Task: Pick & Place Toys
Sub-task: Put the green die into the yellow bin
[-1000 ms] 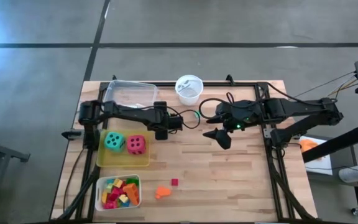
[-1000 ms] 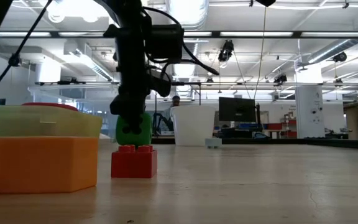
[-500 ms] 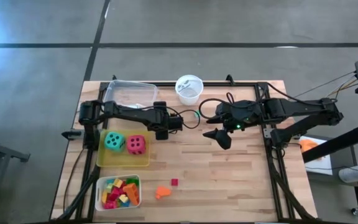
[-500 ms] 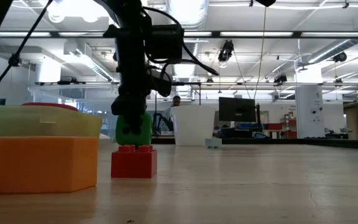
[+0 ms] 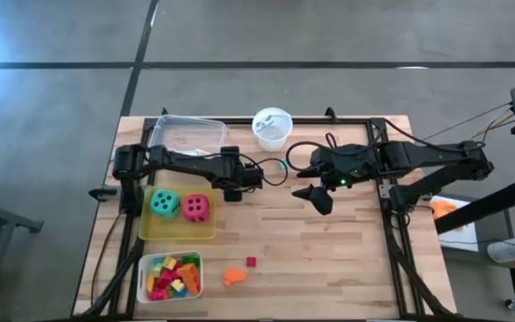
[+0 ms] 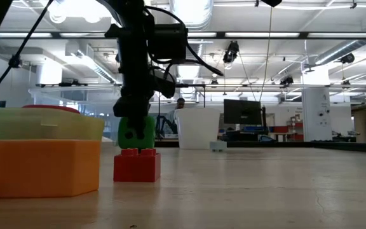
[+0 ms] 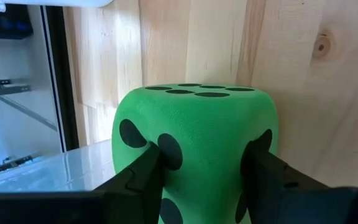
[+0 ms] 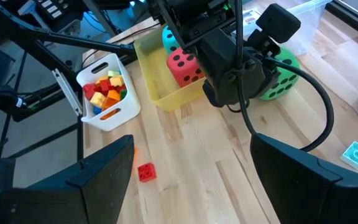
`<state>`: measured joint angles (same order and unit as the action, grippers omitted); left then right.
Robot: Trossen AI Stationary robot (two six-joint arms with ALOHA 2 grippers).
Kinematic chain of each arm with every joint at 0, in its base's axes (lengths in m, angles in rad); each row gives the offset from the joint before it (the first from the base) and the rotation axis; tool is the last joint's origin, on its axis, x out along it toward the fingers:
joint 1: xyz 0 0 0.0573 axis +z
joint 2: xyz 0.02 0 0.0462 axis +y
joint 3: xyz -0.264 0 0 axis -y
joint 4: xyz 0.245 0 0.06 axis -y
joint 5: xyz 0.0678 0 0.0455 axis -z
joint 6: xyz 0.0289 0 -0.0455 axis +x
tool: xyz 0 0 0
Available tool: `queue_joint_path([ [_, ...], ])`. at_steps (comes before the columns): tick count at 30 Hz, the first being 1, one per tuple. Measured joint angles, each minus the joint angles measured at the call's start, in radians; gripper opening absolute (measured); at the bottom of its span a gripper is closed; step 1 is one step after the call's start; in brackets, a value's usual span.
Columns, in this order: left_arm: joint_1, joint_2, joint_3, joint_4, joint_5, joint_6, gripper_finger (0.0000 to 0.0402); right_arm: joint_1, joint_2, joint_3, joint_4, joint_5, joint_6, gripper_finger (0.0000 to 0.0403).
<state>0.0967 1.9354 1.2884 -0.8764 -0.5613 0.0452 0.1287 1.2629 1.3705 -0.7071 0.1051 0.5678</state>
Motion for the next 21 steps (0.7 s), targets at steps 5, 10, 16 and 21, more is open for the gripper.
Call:
queue_joint_path([
  [5,0.001,-0.019,0.004,-0.007,0.012,-0.016,0.0154,0.000,0.000,0.000,0.000,0.000,-0.003,0.0317],
  [10,0.003,-0.055,0.049,-0.053,0.108,-0.023,0.0154,0.000,0.000,0.000,0.001,0.000,-0.009,0.0317],
  [16,-0.011,-0.087,0.121,-0.071,0.226,-0.027,0.0154,0.000,0.000,0.000,0.001,0.000,-0.021,0.0317],
  [21,-0.037,-0.092,0.196,-0.150,0.267,-0.028,0.0154,0.000,0.000,0.000,0.000,0.000,-0.026,0.0317],
])
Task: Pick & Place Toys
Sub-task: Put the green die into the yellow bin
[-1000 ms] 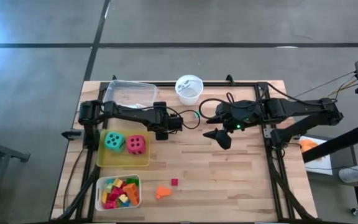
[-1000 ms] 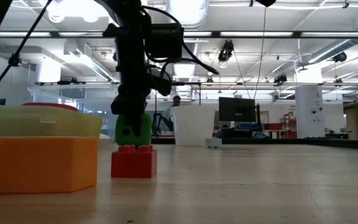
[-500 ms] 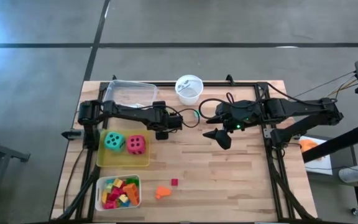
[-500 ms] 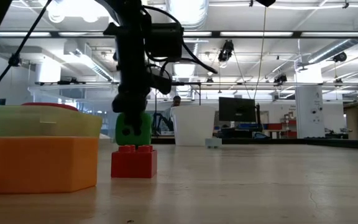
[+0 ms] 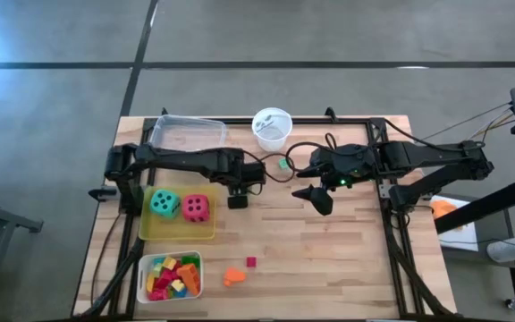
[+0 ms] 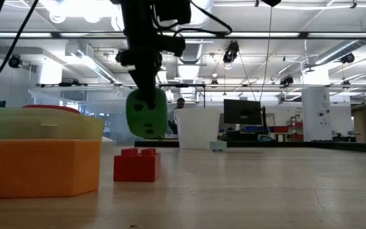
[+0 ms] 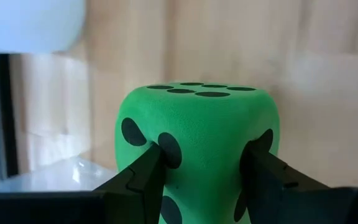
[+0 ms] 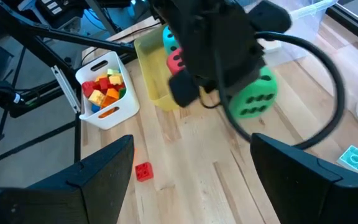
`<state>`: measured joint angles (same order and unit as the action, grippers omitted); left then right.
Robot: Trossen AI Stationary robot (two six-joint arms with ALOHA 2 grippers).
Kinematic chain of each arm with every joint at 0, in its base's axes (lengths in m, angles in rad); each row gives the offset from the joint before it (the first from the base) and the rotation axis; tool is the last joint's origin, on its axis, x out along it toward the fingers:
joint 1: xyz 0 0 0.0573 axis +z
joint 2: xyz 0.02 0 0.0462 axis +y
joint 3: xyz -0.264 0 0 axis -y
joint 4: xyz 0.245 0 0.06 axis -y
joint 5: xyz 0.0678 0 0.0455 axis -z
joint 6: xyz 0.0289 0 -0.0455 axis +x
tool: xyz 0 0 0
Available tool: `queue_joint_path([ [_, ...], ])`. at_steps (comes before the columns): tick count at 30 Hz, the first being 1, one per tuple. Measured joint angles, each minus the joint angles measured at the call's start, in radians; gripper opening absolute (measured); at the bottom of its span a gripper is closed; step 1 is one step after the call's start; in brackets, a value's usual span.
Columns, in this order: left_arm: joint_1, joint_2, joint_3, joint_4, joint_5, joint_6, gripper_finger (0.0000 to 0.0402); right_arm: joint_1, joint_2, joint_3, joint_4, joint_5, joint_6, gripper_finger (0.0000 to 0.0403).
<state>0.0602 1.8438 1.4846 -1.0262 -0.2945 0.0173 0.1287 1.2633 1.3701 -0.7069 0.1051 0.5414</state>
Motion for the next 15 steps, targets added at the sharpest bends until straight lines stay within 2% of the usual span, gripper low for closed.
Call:
queue_joint_path([
  [6,-0.035,-0.032,0.061,-0.108,0.059,-0.042,0.0154,0.000,0.000,0.000,0.000,0.000,-0.025,0.0317],
  [11,-0.072,-0.086,0.073,-0.134,0.151,-0.083,0.0154,0.000,0.000,0.000,-0.001,-0.001,-0.026,0.0317],
  [15,-0.107,-0.143,0.073,-0.137,0.176,-0.122,0.0154,0.000,0.000,0.000,-0.001,-0.002,-0.029,0.0317],
])
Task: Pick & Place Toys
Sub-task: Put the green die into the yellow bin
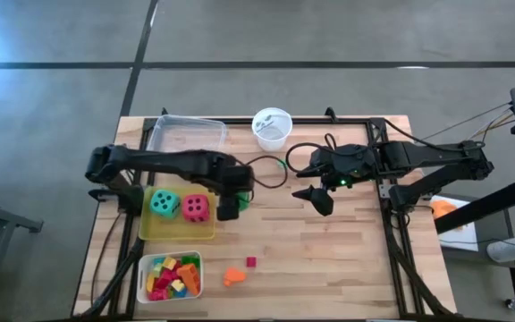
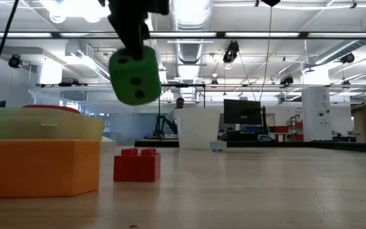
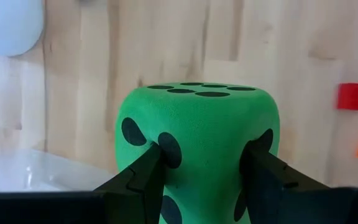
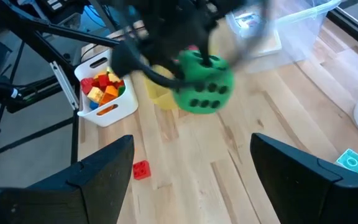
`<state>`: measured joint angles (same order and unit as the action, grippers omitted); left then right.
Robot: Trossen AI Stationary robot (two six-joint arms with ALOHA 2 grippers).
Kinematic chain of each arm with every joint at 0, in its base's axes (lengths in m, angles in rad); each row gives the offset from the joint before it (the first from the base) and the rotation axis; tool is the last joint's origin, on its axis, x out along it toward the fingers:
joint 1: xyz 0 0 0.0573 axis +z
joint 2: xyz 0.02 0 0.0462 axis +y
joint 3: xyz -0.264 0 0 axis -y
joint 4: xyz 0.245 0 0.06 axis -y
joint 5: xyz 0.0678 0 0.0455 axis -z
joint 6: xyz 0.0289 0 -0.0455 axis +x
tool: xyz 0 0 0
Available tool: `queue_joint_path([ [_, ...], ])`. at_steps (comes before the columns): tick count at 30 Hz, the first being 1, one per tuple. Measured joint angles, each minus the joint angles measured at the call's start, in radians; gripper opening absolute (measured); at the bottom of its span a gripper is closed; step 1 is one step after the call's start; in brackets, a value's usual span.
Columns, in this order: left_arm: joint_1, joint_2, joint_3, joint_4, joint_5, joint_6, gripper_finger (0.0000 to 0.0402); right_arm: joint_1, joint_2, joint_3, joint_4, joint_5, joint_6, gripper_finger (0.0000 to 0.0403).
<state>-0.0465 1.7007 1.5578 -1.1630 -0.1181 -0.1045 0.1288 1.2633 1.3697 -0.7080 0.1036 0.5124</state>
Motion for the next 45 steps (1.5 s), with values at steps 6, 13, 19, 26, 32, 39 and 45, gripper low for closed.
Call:
queue_joint_path([
  [6,-0.057,-0.084,0.000,-0.102,0.026,-0.113,0.0154,0.000,0.000,0.000,0.000,-0.002,0.000,0.0317],
  [13,-0.130,-0.154,0.000,-0.317,0.047,-0.448,0.0152,0.000,0.000,0.000,0.001,-0.002,0.000,0.0317],
  [19,-0.207,-0.190,-0.012,-0.405,0.098,-0.850,0.0152,0.000,0.000,0.000,0.003,-0.002,0.000,0.0317],
  [26,-0.282,-0.200,-0.083,-0.406,0.183,-1.151,0.0152,0.000,0.000,0.000,0.007,-0.002,0.001,0.0317],
  [32,-0.300,-0.200,-0.230,-0.408,0.218,-1.253,0.0151,0.000,0.000,0.000,0.007,-0.007,0.002,0.0317],
  [39,-0.298,-0.200,-0.372,-0.407,0.234,-1.318,0.0150,0.000,0.000,0.000,0.007,-0.026,0.000,0.0317],
  [45,-0.295,-0.200,-0.439,-0.397,0.235,-1.322,0.0150,0.000,0.000,0.000,0.007,-0.034,0.000,0.0317],
])
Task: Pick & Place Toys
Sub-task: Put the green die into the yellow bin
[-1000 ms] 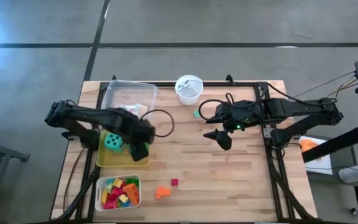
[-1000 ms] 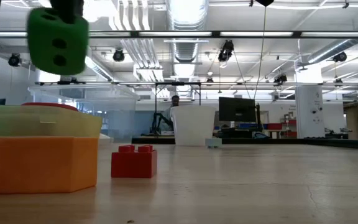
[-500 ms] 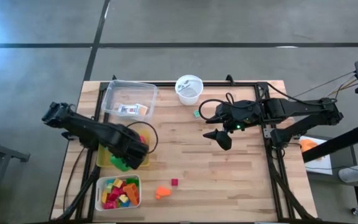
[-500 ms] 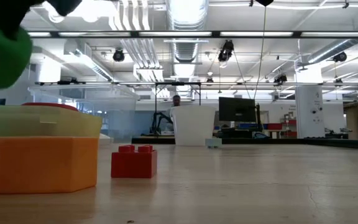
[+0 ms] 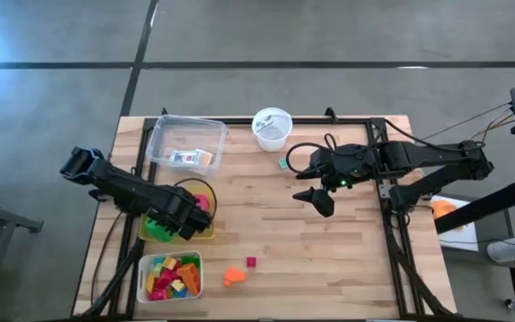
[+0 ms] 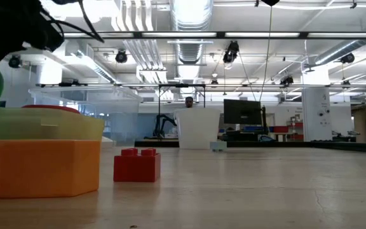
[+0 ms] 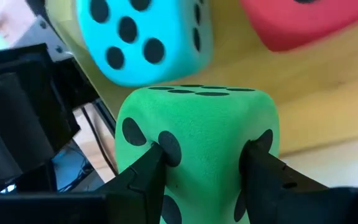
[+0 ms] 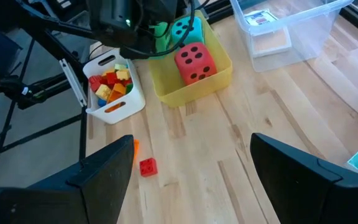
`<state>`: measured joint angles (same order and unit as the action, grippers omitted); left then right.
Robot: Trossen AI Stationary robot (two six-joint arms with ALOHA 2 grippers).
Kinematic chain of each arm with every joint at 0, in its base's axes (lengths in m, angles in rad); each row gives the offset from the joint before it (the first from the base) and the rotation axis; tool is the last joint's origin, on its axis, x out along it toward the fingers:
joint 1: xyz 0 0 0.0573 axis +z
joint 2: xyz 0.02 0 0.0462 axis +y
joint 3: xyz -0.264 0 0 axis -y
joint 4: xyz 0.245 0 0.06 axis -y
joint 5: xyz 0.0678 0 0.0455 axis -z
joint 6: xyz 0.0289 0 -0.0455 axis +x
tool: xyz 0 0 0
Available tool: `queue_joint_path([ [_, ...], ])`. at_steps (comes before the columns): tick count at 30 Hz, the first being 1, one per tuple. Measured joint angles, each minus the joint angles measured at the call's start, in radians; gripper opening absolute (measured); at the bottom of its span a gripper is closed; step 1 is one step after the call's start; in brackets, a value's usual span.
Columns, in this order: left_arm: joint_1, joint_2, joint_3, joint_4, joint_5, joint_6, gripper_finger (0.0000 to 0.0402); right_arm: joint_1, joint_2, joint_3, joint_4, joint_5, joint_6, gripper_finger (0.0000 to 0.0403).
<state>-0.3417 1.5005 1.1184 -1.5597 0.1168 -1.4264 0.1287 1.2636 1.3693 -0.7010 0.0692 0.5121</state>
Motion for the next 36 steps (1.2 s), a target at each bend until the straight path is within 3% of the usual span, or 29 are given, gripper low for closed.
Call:
queue_joint_path([
  [18,0.057,0.000,-0.034,0.083,-0.115,-0.044,0.0144,0.000,0.000,0.000,0.000,0.000,0.001,0.0317],
  [36,0.060,0.000,-0.159,0.233,-0.113,0.013,0.0143,0.000,0.000,0.000,0.000,0.001,0.000,0.0317],
])
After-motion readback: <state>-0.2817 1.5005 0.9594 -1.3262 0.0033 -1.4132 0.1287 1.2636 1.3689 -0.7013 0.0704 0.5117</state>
